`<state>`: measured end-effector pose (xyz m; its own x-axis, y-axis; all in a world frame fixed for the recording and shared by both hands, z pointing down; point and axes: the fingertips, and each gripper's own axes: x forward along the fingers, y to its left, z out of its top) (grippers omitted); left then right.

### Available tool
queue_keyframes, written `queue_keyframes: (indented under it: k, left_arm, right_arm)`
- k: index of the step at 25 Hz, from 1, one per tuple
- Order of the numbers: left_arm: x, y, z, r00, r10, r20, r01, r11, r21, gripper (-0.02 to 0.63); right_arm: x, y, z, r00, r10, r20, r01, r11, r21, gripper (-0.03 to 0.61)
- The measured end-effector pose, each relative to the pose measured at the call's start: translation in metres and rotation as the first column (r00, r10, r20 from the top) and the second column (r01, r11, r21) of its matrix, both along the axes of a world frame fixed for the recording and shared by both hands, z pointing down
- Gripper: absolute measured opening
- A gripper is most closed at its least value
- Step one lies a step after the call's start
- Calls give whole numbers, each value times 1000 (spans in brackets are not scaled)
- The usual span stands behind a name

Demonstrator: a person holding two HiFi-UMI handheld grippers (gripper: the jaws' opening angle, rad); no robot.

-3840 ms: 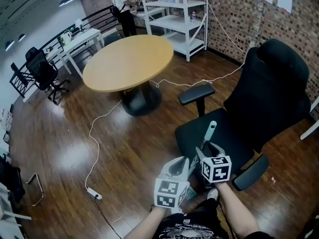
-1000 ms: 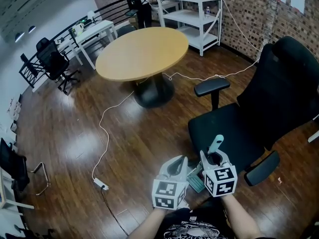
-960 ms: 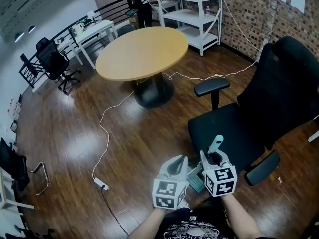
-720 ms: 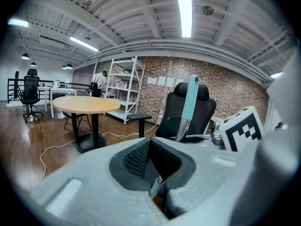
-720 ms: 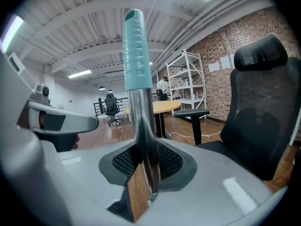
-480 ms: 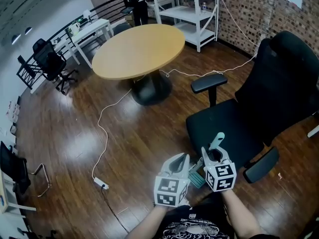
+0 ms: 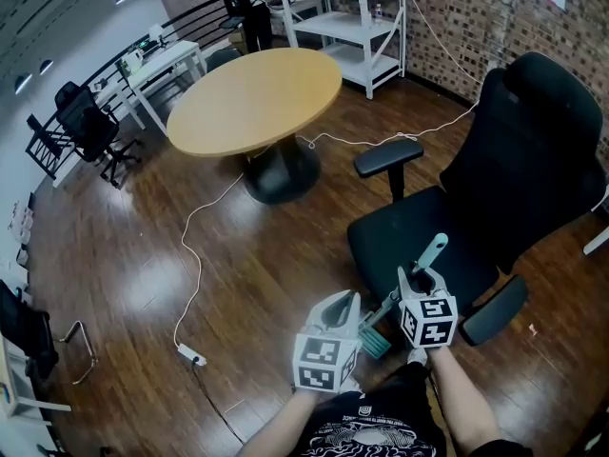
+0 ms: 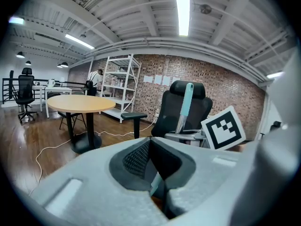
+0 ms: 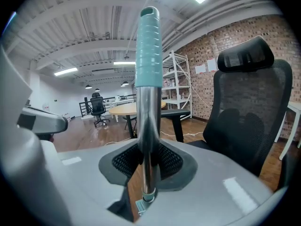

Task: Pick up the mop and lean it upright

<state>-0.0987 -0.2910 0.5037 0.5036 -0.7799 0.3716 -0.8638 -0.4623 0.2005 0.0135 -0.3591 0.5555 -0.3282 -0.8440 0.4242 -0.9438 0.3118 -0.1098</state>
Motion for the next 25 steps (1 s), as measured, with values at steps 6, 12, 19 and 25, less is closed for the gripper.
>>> queue_keyframes:
  k: [6,12,19,25]
  left_arm:
    - [4,1,-3,1000,7,1,-7,1000,2,0]
    - [2,3,0,1000,3,1,-3,1000,-1,0]
    - [2,4,0,1000,5,0,-5,1000,0,0]
    - [3,3,-1,1000,5,-1,-5,1000,-4,0]
  right_arm:
    - [1,1,-1,1000,7,2,-7,1000,-9,101]
    - [-1,7,10,1000,-4,-6,3,999,-39,118]
    - [-3,9,9,1000,-8,-7,7,999,-41,117]
    - [-5,12,8,1000,-16,-6,16,999,-44,117]
